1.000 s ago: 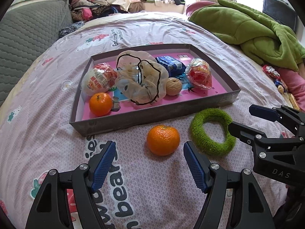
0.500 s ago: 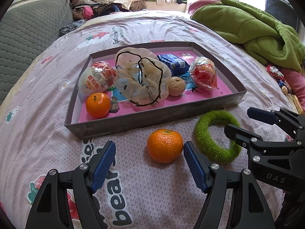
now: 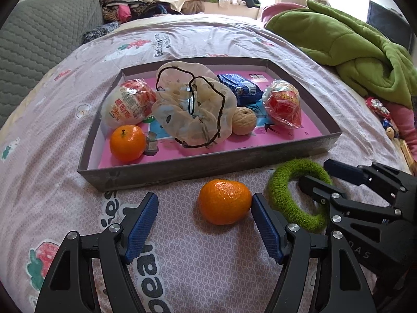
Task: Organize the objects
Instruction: 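Close the left tool on the mandarin while the right tool grasps the green fuzzy ring, then carry the mandarin in the left tool over the tray while the right tool carries the ring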
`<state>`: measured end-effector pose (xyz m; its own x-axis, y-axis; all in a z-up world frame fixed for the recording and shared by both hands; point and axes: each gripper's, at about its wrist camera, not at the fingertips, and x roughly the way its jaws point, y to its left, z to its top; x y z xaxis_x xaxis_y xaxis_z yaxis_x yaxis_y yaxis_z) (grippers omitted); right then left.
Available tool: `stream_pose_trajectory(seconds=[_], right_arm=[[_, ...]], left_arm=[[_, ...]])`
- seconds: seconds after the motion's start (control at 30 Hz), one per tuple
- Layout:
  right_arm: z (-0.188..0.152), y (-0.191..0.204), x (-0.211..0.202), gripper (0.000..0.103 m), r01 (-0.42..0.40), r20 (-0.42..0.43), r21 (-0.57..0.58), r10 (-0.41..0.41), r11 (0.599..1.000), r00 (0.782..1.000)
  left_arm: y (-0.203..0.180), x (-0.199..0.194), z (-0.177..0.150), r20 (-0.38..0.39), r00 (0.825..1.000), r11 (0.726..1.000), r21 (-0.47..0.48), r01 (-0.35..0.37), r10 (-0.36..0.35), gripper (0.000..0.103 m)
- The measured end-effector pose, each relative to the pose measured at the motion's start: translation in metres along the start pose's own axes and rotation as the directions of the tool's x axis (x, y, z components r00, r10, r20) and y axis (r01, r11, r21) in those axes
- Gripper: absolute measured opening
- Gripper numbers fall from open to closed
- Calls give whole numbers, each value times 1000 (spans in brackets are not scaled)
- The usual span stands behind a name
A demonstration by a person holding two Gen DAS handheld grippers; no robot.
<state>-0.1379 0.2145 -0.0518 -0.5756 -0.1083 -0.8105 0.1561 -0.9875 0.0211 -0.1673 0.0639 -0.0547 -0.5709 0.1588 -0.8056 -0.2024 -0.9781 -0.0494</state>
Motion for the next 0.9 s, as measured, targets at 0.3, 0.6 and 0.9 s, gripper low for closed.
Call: stream_pose_trajectory(seconds=[0.3,0.6,0.9], right_arm=[[-2,11,2,23,-12,11,-41,13,999,1000],[0,7,-9,15,-14,52,-29,16,999,999],[17,5,-52,14,1,170,-24,4,1000,985]], left_arm=[[-8,4,-1,-10,998,998,12,61,-60,41],[-6,-2,-1,13,999,999,16,39,-39,41],[5,-39,16,93,995,1000,-1,24,-24,41]])
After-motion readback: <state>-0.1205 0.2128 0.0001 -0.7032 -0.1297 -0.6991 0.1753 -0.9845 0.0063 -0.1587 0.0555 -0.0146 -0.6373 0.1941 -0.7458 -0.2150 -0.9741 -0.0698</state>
